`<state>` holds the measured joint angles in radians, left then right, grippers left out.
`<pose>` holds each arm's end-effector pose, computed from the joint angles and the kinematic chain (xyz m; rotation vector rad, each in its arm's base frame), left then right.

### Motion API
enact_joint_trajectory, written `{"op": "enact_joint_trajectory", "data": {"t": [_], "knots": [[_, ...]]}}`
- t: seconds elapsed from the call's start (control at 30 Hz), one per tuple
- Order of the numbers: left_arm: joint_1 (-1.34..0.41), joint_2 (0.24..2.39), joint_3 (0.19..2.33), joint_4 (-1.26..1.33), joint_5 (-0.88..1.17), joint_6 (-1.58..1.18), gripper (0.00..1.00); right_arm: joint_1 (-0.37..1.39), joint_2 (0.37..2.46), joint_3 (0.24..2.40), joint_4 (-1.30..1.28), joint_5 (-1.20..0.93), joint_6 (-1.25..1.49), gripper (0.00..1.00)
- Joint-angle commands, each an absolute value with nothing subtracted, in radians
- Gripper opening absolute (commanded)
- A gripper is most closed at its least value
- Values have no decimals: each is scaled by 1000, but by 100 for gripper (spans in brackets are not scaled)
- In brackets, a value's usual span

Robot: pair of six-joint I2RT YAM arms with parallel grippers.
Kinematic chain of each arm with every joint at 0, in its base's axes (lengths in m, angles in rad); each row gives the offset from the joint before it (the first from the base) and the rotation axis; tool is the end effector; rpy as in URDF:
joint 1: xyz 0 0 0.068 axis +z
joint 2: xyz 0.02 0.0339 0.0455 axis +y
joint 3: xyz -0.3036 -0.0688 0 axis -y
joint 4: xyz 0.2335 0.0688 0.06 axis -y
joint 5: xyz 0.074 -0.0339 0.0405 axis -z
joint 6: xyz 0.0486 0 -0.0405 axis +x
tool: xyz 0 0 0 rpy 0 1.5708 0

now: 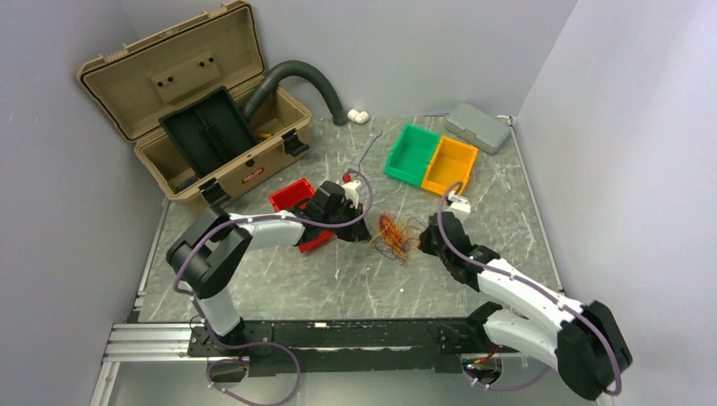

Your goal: Untangle the cables

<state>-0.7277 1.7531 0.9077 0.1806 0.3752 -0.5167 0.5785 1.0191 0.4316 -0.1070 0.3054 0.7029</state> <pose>0.2634 -0.2585 0.2036 0.4739 2.3663 -1.0524 0.1595 0.0867 0.2155 0.3011 2.2305 0.3517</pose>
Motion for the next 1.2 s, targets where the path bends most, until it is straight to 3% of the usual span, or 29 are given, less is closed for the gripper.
{"op": "enact_joint_trajectory", "data": {"t": [0.0,0.23,0.47,0.73,1.03,1.17], "knots": [[-724,1623,859,172,401,-466,0,571,884,433,-291,561,816,0],[-723,1525,825,132,357,-416,0,565,797,438,-335,583,791,0],[-721,1475,799,116,344,-414,0,565,873,494,-372,587,780,0],[-723,1473,835,121,416,-378,0,564,914,439,-222,397,751,0],[-727,1551,883,183,521,-384,0,564,1037,542,-316,385,675,0],[-735,1562,920,131,506,-349,0,565,1048,545,-243,221,559,15]]}}
